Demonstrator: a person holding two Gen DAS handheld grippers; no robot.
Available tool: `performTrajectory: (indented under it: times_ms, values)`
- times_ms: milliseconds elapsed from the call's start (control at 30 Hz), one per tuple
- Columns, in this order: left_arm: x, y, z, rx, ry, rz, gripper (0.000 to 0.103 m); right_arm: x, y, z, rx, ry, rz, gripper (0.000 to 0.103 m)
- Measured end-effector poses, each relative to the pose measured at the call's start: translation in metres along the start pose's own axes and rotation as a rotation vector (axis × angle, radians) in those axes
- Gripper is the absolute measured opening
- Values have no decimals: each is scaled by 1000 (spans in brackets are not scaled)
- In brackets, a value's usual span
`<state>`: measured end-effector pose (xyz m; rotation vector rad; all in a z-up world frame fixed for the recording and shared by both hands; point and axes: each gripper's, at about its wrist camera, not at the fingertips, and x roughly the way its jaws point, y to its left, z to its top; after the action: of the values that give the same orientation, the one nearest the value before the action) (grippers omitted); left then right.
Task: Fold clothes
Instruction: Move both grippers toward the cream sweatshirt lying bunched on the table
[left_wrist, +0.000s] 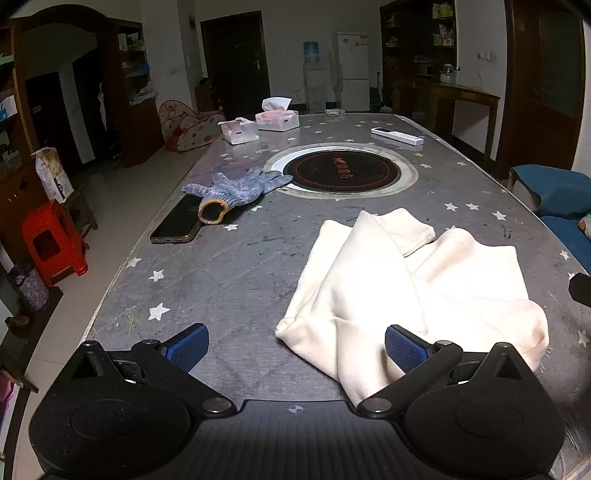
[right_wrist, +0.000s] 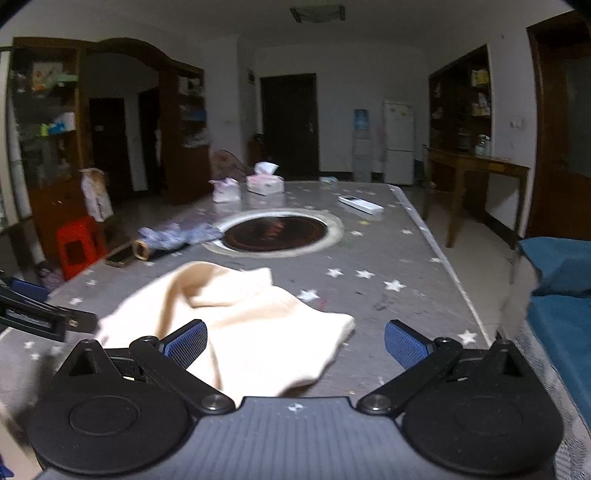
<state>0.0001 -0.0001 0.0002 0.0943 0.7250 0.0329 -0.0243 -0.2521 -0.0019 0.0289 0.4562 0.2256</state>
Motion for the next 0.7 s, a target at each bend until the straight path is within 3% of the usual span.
performTrajectory:
  times_ms: [267, 400, 467, 700]
  values:
    - [-4, -3, 4, -1, 7, -18, 103, 6, 5, 9, -77, 40, -95, 103]
    - [-11, -4, 0, 8, -24, -22, 103, -12, 41, 8, -129, 14, -110, 103]
    - [-11, -5, 2, 11, -29, -27, 103, -20, 59, 5, -133, 7, -68, 103]
    - [-11, -7, 7, 21, -45, -43, 103, -7, 35, 8, -130, 41, 39, 103]
